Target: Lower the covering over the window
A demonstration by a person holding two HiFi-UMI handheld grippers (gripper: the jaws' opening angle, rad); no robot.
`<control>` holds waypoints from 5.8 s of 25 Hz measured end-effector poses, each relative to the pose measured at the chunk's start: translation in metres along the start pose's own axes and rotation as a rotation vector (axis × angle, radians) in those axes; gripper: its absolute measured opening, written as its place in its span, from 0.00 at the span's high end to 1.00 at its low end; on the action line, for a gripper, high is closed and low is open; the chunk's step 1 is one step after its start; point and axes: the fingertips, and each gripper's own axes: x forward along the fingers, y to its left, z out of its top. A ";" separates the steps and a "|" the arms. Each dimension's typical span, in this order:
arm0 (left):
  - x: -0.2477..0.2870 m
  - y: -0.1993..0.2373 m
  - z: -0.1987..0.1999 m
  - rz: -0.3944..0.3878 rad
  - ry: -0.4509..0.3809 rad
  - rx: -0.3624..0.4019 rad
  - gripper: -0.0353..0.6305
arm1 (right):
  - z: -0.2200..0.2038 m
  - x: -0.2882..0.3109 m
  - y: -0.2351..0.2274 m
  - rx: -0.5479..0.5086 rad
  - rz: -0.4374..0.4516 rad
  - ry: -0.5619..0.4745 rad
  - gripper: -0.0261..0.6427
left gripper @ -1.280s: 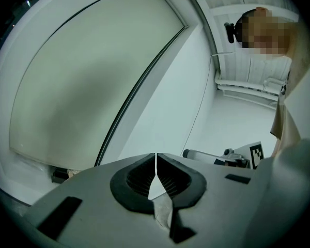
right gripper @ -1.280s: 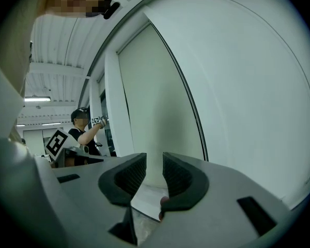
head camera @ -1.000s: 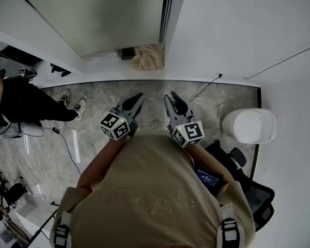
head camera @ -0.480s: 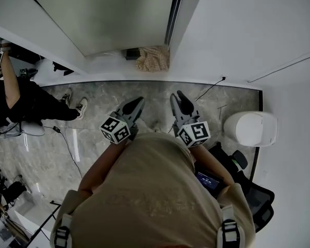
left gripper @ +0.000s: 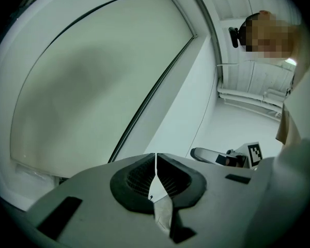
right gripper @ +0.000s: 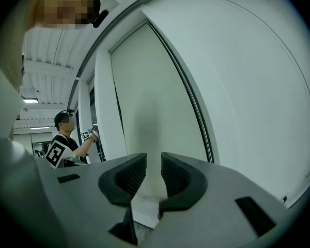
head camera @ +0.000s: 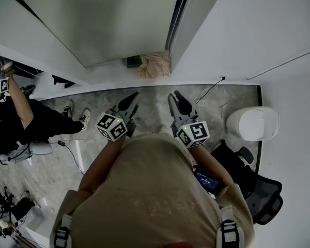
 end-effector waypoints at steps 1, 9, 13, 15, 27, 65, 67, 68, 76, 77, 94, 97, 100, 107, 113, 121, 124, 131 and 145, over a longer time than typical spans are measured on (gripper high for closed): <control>0.000 0.004 0.002 -0.010 0.005 0.000 0.91 | -0.001 0.005 0.003 0.002 -0.007 0.001 0.83; -0.005 0.042 0.023 -0.083 0.029 0.021 0.91 | -0.008 0.034 0.020 -0.011 -0.080 -0.017 0.83; -0.008 0.055 0.034 -0.130 0.036 0.045 0.91 | -0.010 0.046 0.033 -0.030 -0.112 -0.043 0.83; -0.009 0.060 0.034 -0.149 0.043 0.052 0.91 | -0.011 0.050 0.040 -0.045 -0.120 -0.053 0.83; -0.003 0.072 0.035 -0.171 0.057 0.036 0.91 | -0.010 0.057 0.046 -0.137 -0.132 -0.033 0.83; 0.182 0.044 0.007 -0.117 0.129 -0.001 0.91 | 0.037 0.068 -0.136 -0.036 -0.059 -0.041 0.83; 0.190 0.048 0.015 -0.135 0.132 0.013 0.91 | 0.041 0.077 -0.140 -0.039 -0.072 -0.049 0.83; 0.196 0.052 0.020 -0.148 0.136 0.021 0.91 | 0.043 0.083 -0.143 -0.045 -0.079 -0.055 0.83; 0.252 0.102 0.078 -0.244 0.178 0.068 0.91 | 0.072 0.155 -0.151 -0.080 -0.143 -0.070 0.83; 0.261 0.106 0.083 -0.258 0.183 0.074 0.91 | 0.074 0.163 -0.153 -0.076 -0.155 -0.076 0.83; 0.415 0.113 0.127 -0.514 0.257 0.408 0.79 | 0.087 0.231 -0.175 -0.083 -0.319 -0.099 0.83; 0.432 0.116 0.129 -0.533 0.272 0.422 0.79 | 0.082 0.239 -0.178 -0.077 -0.347 -0.088 0.83; 0.443 0.122 0.131 -0.558 0.279 0.429 0.80 | 0.078 0.252 -0.178 -0.082 -0.364 -0.102 0.83; 0.453 0.127 0.123 -0.595 0.278 0.430 0.86 | 0.078 0.249 -0.192 -0.074 -0.430 -0.109 0.83; 0.439 0.120 0.124 -0.640 0.295 0.423 0.91 | 0.087 0.256 -0.192 -0.091 -0.411 -0.099 0.83; 0.399 0.122 0.104 -0.679 0.342 0.424 0.91 | 0.101 0.272 -0.194 -0.108 -0.385 -0.147 0.83; 0.382 0.125 0.104 -0.683 0.337 0.407 0.91 | 0.101 0.281 -0.188 -0.109 -0.368 -0.149 0.83; 0.344 0.116 0.095 -0.748 0.332 0.538 0.91 | 0.104 0.298 -0.181 -0.114 -0.332 -0.144 0.83; 0.305 0.146 0.119 -0.753 0.318 0.377 0.78 | 0.112 0.311 -0.161 -0.098 -0.289 -0.151 0.95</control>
